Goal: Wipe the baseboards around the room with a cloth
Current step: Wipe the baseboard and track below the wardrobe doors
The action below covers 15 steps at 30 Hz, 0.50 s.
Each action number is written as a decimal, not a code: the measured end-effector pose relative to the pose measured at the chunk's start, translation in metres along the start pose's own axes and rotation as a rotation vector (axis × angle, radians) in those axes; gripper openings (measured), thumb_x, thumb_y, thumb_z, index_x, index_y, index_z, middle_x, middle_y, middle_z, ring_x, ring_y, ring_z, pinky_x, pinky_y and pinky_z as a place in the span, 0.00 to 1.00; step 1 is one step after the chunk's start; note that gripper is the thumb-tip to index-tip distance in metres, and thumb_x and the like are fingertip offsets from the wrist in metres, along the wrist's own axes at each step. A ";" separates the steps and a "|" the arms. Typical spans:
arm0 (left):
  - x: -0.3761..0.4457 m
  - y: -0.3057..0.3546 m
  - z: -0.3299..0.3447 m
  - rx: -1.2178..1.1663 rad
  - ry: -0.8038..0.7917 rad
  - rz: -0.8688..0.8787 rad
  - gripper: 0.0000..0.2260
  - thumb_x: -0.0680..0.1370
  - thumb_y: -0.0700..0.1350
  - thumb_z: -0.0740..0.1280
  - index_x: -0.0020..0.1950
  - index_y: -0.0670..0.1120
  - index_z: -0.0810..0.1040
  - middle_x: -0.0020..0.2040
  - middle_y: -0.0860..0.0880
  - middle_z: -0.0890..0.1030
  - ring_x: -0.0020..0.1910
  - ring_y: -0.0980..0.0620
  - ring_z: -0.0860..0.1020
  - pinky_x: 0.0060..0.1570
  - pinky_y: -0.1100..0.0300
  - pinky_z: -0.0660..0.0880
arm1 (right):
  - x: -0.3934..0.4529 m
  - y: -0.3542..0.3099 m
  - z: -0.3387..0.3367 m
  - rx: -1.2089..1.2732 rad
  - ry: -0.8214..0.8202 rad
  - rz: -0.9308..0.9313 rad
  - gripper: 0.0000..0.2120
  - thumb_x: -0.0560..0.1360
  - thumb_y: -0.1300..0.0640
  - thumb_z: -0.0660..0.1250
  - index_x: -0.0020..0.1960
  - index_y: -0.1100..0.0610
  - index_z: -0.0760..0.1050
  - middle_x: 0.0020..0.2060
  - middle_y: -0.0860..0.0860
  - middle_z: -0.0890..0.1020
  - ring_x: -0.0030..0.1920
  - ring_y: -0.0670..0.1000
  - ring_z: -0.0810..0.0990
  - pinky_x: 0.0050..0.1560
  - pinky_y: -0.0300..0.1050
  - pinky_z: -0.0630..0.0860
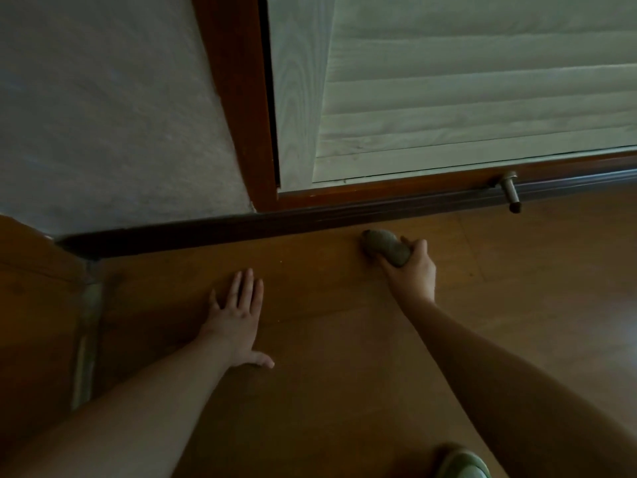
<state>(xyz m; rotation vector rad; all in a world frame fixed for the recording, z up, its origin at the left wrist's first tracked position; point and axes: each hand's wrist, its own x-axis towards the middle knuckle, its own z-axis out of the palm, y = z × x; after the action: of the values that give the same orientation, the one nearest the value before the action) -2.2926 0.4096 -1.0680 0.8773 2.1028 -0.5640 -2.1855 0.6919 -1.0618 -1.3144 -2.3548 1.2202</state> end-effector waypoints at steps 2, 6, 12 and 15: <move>0.000 0.000 0.000 0.002 0.000 0.001 0.64 0.66 0.76 0.65 0.74 0.43 0.24 0.73 0.39 0.21 0.74 0.37 0.27 0.75 0.32 0.44 | -0.016 -0.014 0.023 0.044 -0.093 -0.040 0.25 0.71 0.53 0.76 0.63 0.53 0.68 0.57 0.51 0.79 0.57 0.50 0.79 0.50 0.40 0.78; -0.001 0.000 0.001 -0.003 0.017 -0.009 0.64 0.66 0.76 0.66 0.76 0.43 0.26 0.75 0.39 0.24 0.76 0.37 0.29 0.75 0.32 0.45 | -0.051 -0.045 0.070 0.116 -0.213 -0.187 0.26 0.73 0.53 0.75 0.67 0.50 0.69 0.56 0.43 0.77 0.55 0.39 0.75 0.54 0.35 0.76; -0.001 0.001 0.006 -0.047 0.076 -0.005 0.65 0.65 0.74 0.69 0.77 0.43 0.27 0.77 0.40 0.27 0.77 0.38 0.31 0.75 0.32 0.46 | -0.062 -0.074 0.121 0.045 -0.298 -0.273 0.23 0.73 0.45 0.74 0.62 0.53 0.72 0.55 0.49 0.81 0.55 0.47 0.80 0.55 0.45 0.80; -0.001 0.001 0.008 -0.060 0.093 0.000 0.65 0.65 0.74 0.70 0.77 0.44 0.26 0.76 0.40 0.25 0.77 0.38 0.31 0.75 0.33 0.45 | -0.044 -0.075 0.114 0.087 -0.201 -0.286 0.21 0.73 0.50 0.74 0.62 0.53 0.72 0.57 0.49 0.81 0.58 0.47 0.79 0.58 0.47 0.80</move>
<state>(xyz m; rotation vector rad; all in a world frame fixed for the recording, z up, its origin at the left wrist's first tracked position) -2.2876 0.4045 -1.0727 0.8845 2.1919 -0.4658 -2.2639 0.5724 -1.0710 -0.8263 -2.4829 1.3978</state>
